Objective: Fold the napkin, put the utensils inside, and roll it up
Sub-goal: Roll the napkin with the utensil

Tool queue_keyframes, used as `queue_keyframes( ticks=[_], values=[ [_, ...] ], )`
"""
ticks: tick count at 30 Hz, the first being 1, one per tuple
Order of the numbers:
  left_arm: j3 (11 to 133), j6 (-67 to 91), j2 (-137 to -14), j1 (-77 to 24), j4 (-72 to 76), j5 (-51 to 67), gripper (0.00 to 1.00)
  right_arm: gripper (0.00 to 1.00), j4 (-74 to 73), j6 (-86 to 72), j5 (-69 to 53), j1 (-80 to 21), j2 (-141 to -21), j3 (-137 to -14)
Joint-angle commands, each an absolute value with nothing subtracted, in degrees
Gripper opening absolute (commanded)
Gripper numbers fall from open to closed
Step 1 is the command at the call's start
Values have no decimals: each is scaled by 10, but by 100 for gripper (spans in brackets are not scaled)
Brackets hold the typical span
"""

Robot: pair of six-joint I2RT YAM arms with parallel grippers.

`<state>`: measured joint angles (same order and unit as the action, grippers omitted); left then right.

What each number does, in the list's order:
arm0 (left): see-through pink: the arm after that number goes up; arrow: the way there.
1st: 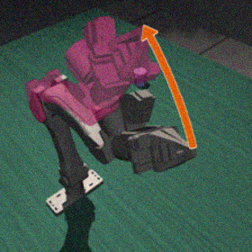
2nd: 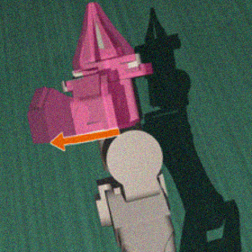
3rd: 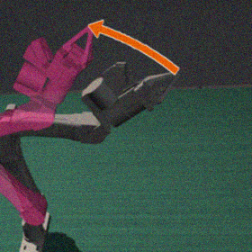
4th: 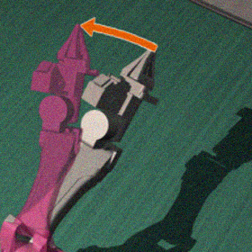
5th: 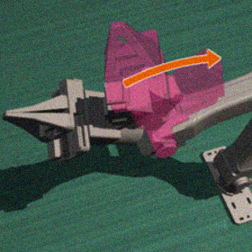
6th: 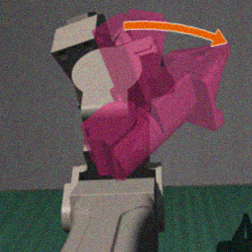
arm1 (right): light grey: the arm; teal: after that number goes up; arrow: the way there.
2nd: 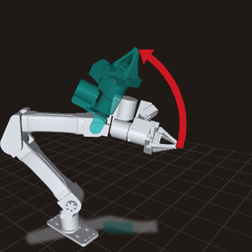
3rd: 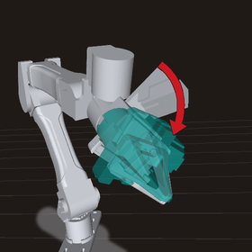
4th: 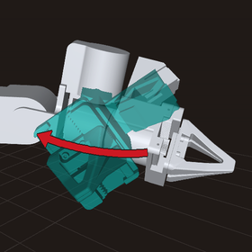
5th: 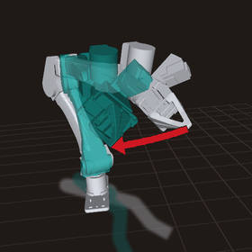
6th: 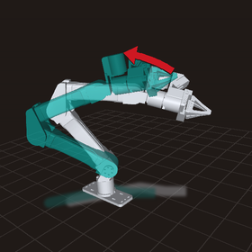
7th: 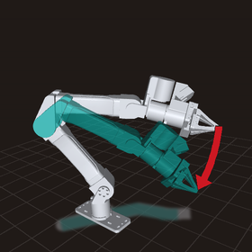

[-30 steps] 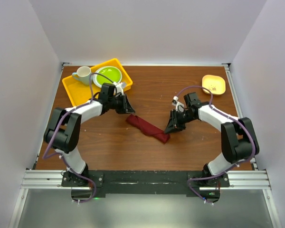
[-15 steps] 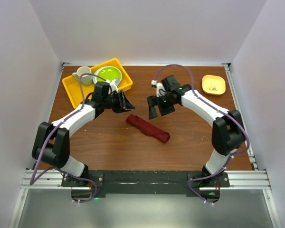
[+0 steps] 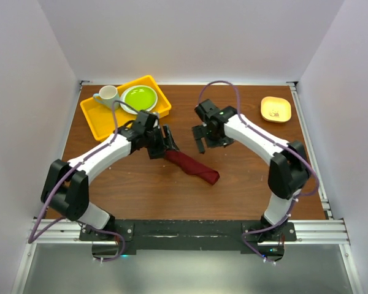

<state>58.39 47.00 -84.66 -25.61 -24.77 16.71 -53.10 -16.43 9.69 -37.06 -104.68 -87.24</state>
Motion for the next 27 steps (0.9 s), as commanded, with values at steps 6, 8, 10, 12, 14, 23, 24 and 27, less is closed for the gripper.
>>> queue_keyframes(
  ticks=[6,8,10,12,14,23,24,27],
  values=[
    [778,749,-973,-394,-487,12,88,97,-636,-279,182,-268,-747,-774],
    [850,821,-1018,-413,-556,8,89,97,-647,-273,172,-269,-716,-765],
    [941,848,-1096,-426,-644,6,90,97,-657,-272,151,-269,-683,-756],
    [989,863,-1150,-432,-703,2,91,97,-664,-269,143,-268,-665,-738],
    [1007,895,-1159,-434,-707,2,91,97,-663,-265,135,-268,-643,-717],
    [990,997,-1174,-449,-705,7,94,97,-664,-226,126,-268,-601,-682],
    [986,1018,-1173,-451,-704,5,94,97,-664,-222,125,-267,-603,-684],
    [984,1041,-1176,-452,-689,2,93,97,-664,-210,121,-268,-606,-691]
  ],
)
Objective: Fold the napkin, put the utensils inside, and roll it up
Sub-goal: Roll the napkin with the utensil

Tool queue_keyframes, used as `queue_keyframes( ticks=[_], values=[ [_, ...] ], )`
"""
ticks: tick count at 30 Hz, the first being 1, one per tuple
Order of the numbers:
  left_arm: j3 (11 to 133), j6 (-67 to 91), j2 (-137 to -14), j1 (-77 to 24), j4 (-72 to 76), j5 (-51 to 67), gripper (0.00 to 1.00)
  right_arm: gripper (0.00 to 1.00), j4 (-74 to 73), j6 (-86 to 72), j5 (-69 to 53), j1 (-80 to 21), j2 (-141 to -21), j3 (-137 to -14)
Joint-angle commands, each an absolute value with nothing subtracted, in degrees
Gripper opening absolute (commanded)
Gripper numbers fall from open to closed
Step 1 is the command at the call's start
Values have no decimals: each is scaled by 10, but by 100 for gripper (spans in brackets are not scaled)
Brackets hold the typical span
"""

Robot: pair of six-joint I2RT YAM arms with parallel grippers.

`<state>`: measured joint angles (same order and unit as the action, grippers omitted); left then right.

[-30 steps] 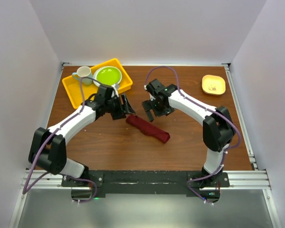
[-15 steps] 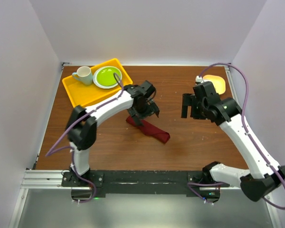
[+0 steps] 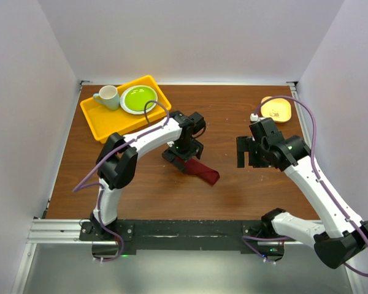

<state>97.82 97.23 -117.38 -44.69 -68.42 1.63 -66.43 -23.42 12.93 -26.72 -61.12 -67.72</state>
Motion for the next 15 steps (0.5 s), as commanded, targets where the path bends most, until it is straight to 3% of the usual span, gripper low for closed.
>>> queue_keyframes(
  ticks=[1,15],
  values=[
    [984,1045,-1178,-452,-686,2,92,97,-664,-203,122,-268,-606,-691],
    [980,1095,-1221,-451,-650,2,85,96,-663,-184,114,-277,-606,-685]
  ],
)
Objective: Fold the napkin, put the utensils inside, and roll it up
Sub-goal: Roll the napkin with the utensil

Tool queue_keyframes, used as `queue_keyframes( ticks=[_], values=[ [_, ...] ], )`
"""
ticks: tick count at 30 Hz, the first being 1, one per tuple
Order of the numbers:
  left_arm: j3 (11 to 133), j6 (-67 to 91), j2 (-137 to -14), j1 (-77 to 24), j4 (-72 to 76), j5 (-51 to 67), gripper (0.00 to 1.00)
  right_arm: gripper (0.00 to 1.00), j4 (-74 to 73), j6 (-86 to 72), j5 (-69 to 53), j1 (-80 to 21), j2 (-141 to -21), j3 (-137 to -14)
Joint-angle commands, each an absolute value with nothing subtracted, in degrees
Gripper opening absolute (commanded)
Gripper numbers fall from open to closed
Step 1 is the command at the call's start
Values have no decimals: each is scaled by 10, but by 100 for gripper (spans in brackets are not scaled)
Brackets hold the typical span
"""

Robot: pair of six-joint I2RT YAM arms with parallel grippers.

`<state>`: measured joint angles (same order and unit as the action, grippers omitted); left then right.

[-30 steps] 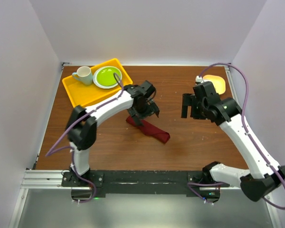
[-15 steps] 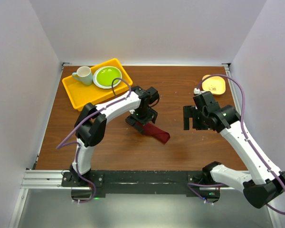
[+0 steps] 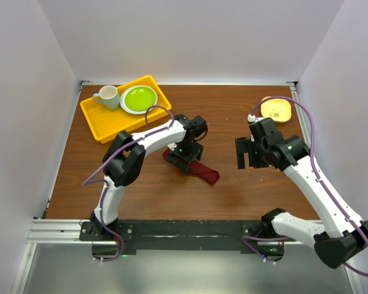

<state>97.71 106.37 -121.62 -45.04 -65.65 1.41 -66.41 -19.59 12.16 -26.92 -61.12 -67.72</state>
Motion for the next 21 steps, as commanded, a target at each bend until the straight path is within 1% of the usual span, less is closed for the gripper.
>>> queue_keyframes(
  ticks=[1,3,7,13,15,18,19,21],
  values=[
    [979,1097,-1224,-451,-649,2,84,96,-664,-184,115,-278,-607,-685],
    [972,1103,-1226,-452,-648,2,81,97,-664,-184,116,-281,-606,-685],
    [943,1114,-1218,-451,-630,5,79,96,-665,-183,117,-284,-609,-686],
    [917,1125,-1216,-449,-610,3,72,97,-662,-182,115,-287,-611,-684],
    [911,1133,-1216,-447,-606,3,63,96,-663,-183,113,-287,-613,-684],
    [907,1136,-1213,-443,-600,2,59,96,-663,-183,114,-287,-613,-683],
    [905,1136,-1212,-441,-600,-11,53,97,-663,-183,114,-287,-613,-684],
    [894,1138,-1204,-437,-597,-16,49,96,-663,-183,114,-288,-613,-684]
  ],
)
